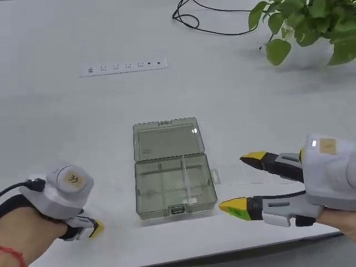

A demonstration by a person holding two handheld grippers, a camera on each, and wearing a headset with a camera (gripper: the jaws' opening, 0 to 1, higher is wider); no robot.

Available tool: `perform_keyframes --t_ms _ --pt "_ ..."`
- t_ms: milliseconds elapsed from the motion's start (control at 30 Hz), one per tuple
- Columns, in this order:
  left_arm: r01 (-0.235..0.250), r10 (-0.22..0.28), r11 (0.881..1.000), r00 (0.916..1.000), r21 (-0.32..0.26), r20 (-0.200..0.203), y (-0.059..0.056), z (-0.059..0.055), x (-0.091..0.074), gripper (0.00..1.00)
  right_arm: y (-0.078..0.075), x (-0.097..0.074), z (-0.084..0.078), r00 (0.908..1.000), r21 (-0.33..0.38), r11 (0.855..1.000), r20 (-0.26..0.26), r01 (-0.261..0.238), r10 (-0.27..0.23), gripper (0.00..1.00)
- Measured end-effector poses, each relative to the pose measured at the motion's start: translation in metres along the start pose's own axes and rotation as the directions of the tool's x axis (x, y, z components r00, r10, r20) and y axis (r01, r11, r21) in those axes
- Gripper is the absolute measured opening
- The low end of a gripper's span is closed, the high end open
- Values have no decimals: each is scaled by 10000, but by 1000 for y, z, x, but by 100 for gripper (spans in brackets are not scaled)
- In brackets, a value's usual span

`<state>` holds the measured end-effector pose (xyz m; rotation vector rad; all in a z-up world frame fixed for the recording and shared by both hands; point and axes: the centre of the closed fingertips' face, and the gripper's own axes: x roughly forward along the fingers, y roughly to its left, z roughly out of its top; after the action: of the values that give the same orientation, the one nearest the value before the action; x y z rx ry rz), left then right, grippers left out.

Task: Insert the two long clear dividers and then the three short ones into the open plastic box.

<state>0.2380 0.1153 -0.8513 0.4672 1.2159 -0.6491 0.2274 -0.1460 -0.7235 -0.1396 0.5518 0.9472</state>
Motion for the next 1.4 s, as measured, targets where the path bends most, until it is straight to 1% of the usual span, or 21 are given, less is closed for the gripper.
perform_keyframes --t_ms 200,300,433,500,700,833,867,933,1000,1067,1100,1167,1200,1233,1267,1300,1333,1367,1400 --pt "175 -173 9995 9998 -271 75 2 0 -1 31 3 1 -2 9999 -73 10000 -112 -34 34 66" --pt "284 -280 9989 9995 -363 125 1 1 -1 31 3 1 -1 9999 -97 9999 -119 -44 43 66" --pt "447 -433 9971 9988 -623 238 -1 1 -2 31 4 1 -2 9998 -120 9999 -178 -72 70 66" --pt "567 -536 9944 9979 -896 374 -4 1 -3 31 5 1 -3 9997 -152 9999 -227 -69 65 67" --pt "1033 -888 9803 9918 -1686 913 -11 1 -8 30 5 0 -4 9993 -212 9997 -375 -101 93 68" --pt "1375 -1060 9644 9835 -2258 1464 -15 3 -12 30 6 0 -2 9992 -234 9997 -395 -124 114 69" --pt "1474 -1079 9579 9800 -2462 1672 -15 4 -14 30 6 0 -2 9990 -221 9997 -423 -141 132 70" --pt "1559 -1092 9522 9768 -2626 1841 -16 4 -18 30 6 0 -3 9987 -254 9995 -482 -161 149 71" --pt "1663 -1096 9457 9721 -2792 2076 -16 5 -23 30 7 1 -2 9982 -299 9994 -568 -188 171 72" --pt "1866 -1122 9349 9624 -3019 2474 -17 10 -28 30 7 1 -2 9979 -315 9993 -618 -209 189 72" --pt "1907 -1114 9317 9601 -3090 2567 -17 11 -31 30 7 1 -2 9977 -325 9992 -646 -213 192 73" --pt "2017 -1087 9271 9514 -3161 2881 -18 15 -36 30 7 1 -1 9974 -322 9992 -682 -241 219 74" --pt "2159 -1112 9218 9430 -3221 3138 -19 19 -40 30 7 1 0 9972 -334 9991 -717 -246 222 75" --pt "2256 -1130 9171 9377 -3286 3285 -20 21 -43 30 7 2 0 9967 -362 9990 -775 -265 236 75" --pt "2391 -1166 9135 9290 -3292 3513 -21 25 -47 30 7 2 0 9964 -370 9989 -809 -276 245 76" --pt "2475 -1168 9127 9205 -3251 3729 -22 28 -49 30 7 2 1 9962 -368 9989 -830 -281 249 76" --pt "2552 -1160 9076 9156 -3334 3851 -23 31 -53 30 8 2 2 9960 -356 9989 -859 -293 261 77" --pt "2611 -1172 9062 9109 -3326 3956 -24 33 -56 30 8 2 3 9958 -348 9989 -872 -302 271 77" --pt "2680 -1174 9052 9036 -3300 4119 -24 36 -58 30 8 2 4 9958 -358 9989 -878 -308 275 77"
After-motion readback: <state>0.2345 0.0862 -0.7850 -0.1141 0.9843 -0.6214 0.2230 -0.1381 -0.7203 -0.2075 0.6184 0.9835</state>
